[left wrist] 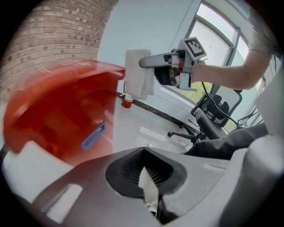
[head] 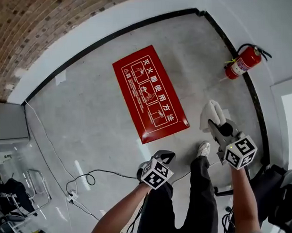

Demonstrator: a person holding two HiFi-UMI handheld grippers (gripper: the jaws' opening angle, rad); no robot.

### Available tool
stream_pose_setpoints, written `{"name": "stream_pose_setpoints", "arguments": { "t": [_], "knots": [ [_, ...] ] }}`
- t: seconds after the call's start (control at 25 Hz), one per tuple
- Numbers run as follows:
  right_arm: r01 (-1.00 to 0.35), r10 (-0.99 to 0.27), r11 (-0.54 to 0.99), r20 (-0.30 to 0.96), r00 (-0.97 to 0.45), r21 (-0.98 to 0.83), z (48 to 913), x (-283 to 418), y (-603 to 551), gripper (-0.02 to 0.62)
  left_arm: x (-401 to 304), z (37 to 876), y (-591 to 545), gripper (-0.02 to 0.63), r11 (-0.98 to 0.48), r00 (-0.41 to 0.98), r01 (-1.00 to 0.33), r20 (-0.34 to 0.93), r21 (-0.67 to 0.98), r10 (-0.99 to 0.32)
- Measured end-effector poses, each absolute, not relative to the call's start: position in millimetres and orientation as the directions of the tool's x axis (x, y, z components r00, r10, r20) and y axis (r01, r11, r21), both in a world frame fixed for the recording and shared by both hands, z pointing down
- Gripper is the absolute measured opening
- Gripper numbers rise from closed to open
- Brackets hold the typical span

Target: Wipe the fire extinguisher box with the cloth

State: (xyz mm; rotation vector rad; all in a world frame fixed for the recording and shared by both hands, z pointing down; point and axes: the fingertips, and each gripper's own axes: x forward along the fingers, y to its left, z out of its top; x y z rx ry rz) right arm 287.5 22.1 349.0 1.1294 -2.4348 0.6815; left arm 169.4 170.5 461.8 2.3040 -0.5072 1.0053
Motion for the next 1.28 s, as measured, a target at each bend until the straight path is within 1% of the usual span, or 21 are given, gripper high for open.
{"name": "stream_pose_setpoints", "arguments": {
  "t": [0.12,0.28,0.36,0.56,0.72,0.88,1.0,1.08,1.28],
  "knots": [
    [-0.816,-0.636,0.518,0.523,-0.568,-0.257,300.8,263.8,44.0,0.084,94.8,422.1,180.7,0.000,-0.722,0.617,-0.608,0.768,0.329,-0.170],
    [-0.815,-0.624,0.538,0.548,-0.557,-0.216,256.2,221.9,47.7,0.084,4.9,372.3,165.4,0.000,-0.618,0.572,-0.725,0.765,0.303,-0.297],
    [-0.803,-0.605,0.557,0.559,-0.568,-0.213,243.3,197.2,47.3,0.084,-36.5,352.9,160.4,0.000,-0.568,0.541,-0.769,0.772,0.292,-0.334],
    [-0.757,-0.554,0.625,0.577,-0.600,-0.188,218.7,142.8,31.0,0.084,-123.2,307.9,130.3,0.000,-0.493,0.466,-0.834,0.796,0.248,-0.386],
    [-0.776,-0.578,0.602,0.569,-0.586,-0.188,208.7,106.5,-20.9,0.084,-181.8,269.7,69.5,0.000,-0.463,0.428,-0.860,0.795,0.212,-0.431],
    [-0.795,-0.563,0.573,0.609,-0.559,-0.201,202.0,66.6,-63.0,0.084,-217.2,231.9,15.2,0.000,-0.460,0.442,-0.858,0.785,0.229,-0.434],
    [-0.775,-0.539,0.600,0.618,-0.573,-0.195,190.2,27.6,-98.3,0.084,-234.9,210.2,-29.0,0.000,-0.512,0.469,-0.829,0.780,0.226,-0.415],
    [-0.776,-0.547,0.604,0.613,-0.570,-0.182,182.8,3.5,-122.8,0.084,-245.3,202.7,-57.9,0.000,-0.550,0.495,-0.802,0.772,0.231,-0.399],
    [-0.828,-0.586,0.540,0.639,-0.498,-0.150,179.8,-45.3,-166.6,0.086,-270.1,206.0,-130.2,0.000,-0.668,0.590,-0.695,0.742,0.266,-0.319]
  ]
}}
